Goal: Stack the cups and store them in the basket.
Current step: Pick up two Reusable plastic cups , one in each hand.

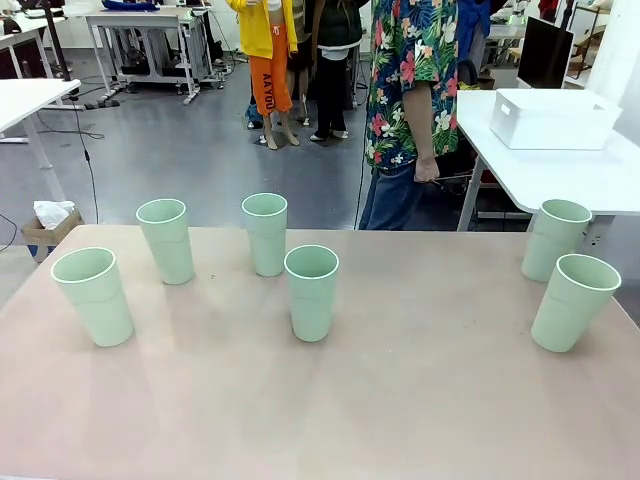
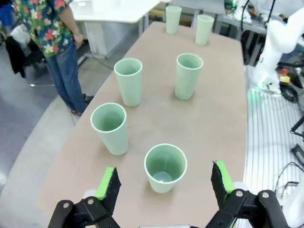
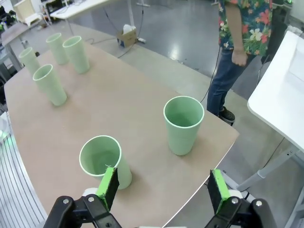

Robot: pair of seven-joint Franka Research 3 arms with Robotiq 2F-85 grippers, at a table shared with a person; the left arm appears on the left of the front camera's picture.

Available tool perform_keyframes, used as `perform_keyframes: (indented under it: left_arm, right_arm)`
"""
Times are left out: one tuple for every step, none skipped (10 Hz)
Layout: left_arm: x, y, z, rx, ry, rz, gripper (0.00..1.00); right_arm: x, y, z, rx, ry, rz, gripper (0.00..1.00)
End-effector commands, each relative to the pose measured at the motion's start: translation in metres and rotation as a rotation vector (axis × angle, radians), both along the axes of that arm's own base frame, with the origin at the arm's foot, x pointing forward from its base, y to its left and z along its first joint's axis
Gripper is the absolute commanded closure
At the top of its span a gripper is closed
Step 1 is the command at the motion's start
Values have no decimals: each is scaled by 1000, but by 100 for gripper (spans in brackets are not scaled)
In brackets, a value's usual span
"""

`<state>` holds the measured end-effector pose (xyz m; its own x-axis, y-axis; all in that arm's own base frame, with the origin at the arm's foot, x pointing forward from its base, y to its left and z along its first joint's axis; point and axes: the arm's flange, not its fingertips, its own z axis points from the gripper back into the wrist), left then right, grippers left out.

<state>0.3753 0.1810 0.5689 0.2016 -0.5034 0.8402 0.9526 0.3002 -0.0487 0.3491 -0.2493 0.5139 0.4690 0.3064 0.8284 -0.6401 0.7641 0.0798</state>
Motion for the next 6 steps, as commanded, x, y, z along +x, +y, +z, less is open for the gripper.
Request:
perform_keyframes:
  left_arm:
    - [-3, 12, 4, -70, -48, -39, 0]
    - [-5, 14, 6, -93, -57, -57, 0]
    - [-8, 17, 6, -104, -67, -65, 0]
    - [-10, 19, 5, -103, -77, -66, 0]
    - [-10, 17, 5, -77, -86, -33, 0]
    - [-9, 14, 4, -53, -91, -21, 0]
  right_arm:
    - [-2, -9, 6, 19, -57, 28, 0]
    - [-2, -9, 8, 25, -62, 31, 0]
    - [0, -9, 9, 29, -64, 31, 0]
    - [2, -7, 9, 30, -60, 35, 0]
    - [4, -5, 9, 37, -53, 25, 0]
    - [-4, -6, 10, 32, -37, 16, 0]
